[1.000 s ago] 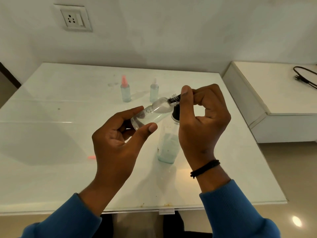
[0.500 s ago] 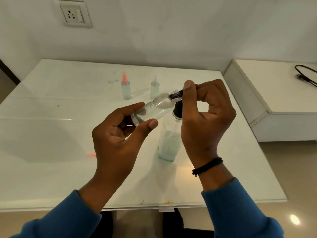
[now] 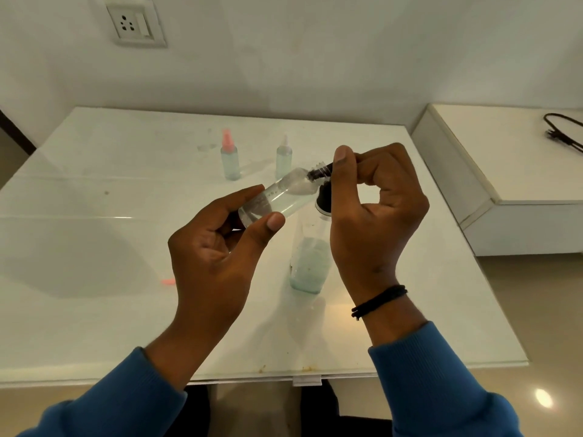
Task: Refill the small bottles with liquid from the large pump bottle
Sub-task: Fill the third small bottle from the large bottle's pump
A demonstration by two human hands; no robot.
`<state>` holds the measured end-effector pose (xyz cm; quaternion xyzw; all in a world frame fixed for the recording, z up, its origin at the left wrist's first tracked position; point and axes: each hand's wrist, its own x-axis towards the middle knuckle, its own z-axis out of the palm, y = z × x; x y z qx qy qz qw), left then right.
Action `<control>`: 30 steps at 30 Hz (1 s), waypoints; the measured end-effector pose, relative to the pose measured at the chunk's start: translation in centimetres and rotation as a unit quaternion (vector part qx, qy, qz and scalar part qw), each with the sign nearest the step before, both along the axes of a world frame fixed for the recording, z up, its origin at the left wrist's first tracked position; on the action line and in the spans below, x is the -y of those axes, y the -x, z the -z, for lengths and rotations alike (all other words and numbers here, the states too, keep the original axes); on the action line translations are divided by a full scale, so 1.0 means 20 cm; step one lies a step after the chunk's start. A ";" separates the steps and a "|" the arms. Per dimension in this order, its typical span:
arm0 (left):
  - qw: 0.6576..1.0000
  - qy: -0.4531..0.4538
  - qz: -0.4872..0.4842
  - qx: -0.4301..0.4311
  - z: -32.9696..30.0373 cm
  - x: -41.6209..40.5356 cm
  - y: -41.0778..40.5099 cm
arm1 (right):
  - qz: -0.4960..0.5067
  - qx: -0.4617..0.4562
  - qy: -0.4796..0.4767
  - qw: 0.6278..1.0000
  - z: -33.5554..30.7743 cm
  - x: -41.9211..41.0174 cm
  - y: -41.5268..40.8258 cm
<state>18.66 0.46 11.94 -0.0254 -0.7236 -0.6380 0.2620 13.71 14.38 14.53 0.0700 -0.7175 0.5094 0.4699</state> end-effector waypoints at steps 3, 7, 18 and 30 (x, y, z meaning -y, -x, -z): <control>1.000 -0.016 0.003 0.002 0.00 0.00 0.00 | -0.003 0.004 0.002 1.000 0.01 0.00 0.01; 0.999 -0.033 0.017 0.001 -0.01 -0.01 0.01 | -0.003 -0.006 -0.007 1.000 -0.02 -0.01 0.00; 0.998 -0.050 0.037 0.005 -0.03 -0.01 0.00 | -0.004 -0.008 -0.015 1.000 -0.01 -0.02 0.00; 0.997 -0.068 0.044 0.020 -0.04 -0.02 0.00 | 0.000 -0.014 -0.030 0.999 -0.01 -0.02 0.01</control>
